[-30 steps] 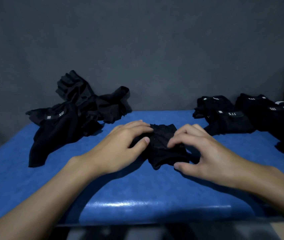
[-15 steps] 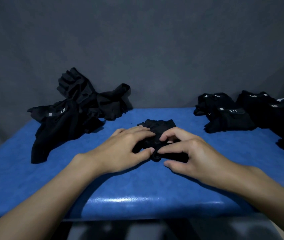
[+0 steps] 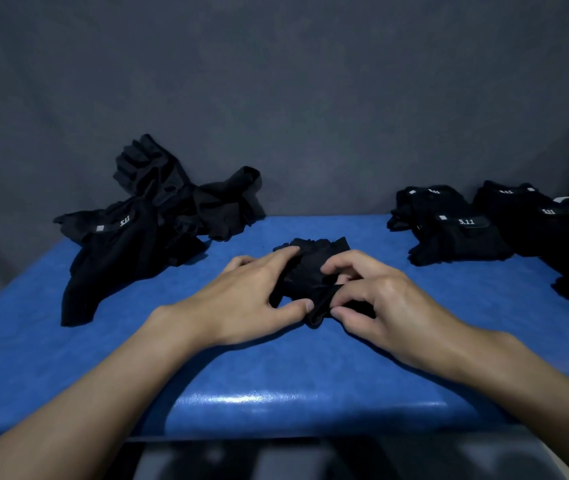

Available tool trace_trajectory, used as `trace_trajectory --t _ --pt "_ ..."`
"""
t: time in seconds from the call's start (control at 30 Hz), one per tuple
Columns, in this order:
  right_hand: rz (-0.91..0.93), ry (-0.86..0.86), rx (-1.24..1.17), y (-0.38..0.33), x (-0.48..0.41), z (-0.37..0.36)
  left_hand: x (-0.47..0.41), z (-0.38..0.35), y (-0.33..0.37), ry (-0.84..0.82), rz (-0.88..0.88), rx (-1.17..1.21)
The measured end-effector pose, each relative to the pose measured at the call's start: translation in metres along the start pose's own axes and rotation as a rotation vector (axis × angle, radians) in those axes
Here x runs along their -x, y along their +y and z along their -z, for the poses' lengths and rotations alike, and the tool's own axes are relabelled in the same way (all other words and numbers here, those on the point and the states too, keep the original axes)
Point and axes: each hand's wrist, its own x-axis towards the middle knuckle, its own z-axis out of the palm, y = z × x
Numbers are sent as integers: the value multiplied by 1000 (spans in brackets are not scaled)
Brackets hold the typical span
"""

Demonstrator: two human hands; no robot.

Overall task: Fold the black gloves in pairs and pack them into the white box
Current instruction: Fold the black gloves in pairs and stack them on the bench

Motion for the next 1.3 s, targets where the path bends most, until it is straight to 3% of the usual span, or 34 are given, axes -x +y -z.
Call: trace_trajectory --t 0.27,0.47,0.57,0.73,0.9,1.03,1.3 --pt "-84 -69 -60 1 0 9 0 0 1 -45 25 11" --pt "-232 156 -338 7 -10 14 -3 -1 3 51 26 80" --pt "-281 40 -225 15 -14 12 -6 -4 6 83 41 27" --pt "-346 -231 65 16 -14 14 -6 -9 0 -42 60 -121" --pt "-352 -339 145 20 -19 15 -9 -6 -1 -132 87 -142" --pt "-360 -305 72 22 -19 16 -10 -5 -4 -122 77 -108" --pt "-354 -130 -44 18 -28 20 -11 0 4 58 -2 -20"
